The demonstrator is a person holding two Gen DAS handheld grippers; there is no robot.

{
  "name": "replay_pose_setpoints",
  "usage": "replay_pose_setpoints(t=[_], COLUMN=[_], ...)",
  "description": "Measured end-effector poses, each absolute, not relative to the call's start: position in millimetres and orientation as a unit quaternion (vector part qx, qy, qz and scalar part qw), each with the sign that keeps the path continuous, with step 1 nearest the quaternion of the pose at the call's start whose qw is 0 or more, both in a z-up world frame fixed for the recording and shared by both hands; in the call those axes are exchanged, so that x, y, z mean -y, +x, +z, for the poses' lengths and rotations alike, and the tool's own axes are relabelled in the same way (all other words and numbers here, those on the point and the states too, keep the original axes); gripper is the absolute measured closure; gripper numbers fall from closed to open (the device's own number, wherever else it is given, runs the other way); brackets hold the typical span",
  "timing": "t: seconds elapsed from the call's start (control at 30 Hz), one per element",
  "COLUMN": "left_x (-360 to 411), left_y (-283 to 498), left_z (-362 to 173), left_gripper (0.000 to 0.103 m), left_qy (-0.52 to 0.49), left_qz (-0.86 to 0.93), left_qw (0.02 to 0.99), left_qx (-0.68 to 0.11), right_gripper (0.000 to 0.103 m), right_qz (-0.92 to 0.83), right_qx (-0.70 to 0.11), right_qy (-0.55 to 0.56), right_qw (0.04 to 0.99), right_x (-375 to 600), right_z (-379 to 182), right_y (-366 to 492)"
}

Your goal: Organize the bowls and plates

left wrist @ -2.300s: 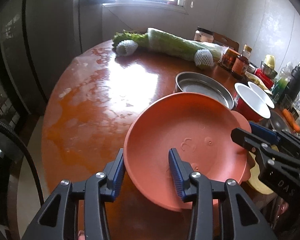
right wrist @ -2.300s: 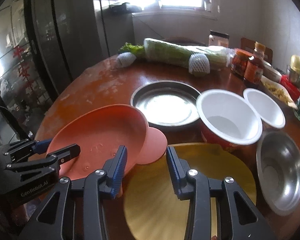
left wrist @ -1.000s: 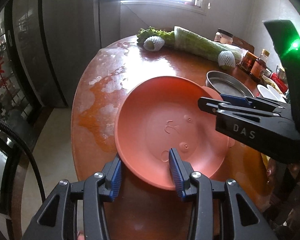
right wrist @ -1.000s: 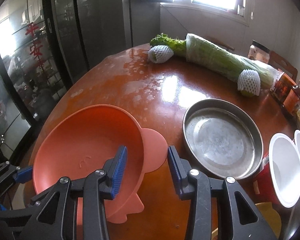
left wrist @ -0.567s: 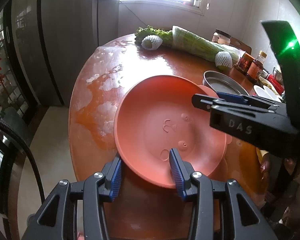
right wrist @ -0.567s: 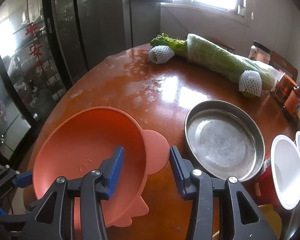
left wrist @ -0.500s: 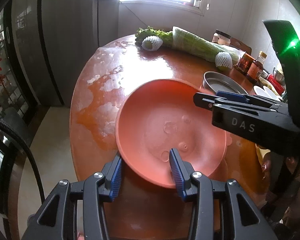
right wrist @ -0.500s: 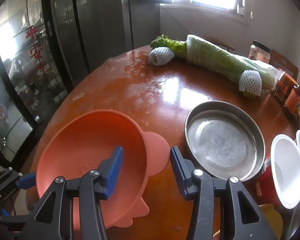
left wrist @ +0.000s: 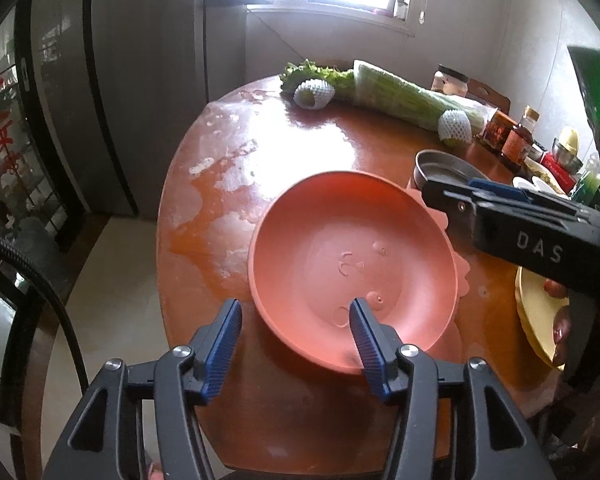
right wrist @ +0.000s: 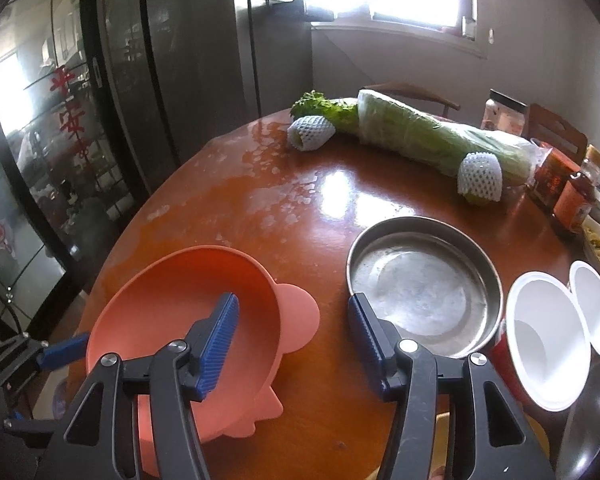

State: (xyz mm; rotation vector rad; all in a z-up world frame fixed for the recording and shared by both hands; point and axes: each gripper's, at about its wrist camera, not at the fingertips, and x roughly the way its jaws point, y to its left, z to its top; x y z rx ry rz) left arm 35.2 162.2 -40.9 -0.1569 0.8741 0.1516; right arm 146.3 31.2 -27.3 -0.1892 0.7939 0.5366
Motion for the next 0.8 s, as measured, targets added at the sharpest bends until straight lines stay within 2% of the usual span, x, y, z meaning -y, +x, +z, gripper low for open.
replay_pose_setpoints(t=[0.2, 0.4, 0.8], left_x=[-161.6, -153.0, -120.7], left_y=[30.0, 24.8, 13.0], left_z=[-31.3, -19.4, 3.6], left_gripper=[0.038, 0.037, 0.037], left_qy=[-0.070, -0.062, -0.041], left_qz=[0.087, 0.082, 0.062], left_qw=[0.907, 0.914, 0.925], left_qx=[-0.406, -0.394, -0.373], right_gripper=[0.043, 0.039, 0.037], right_qz=[0.256, 0.255, 0.239], right_qx=[-0.375, -0.360, -0.332], right_qy=[-0.083, -0.074, -0.049], right_qw=[0.887, 0.894, 0.911], right_x=[-23.1, -8.8, 35.2], right_z=[-20.2, -5.6, 22.0], right_y=[137.8, 122.0, 88.2])
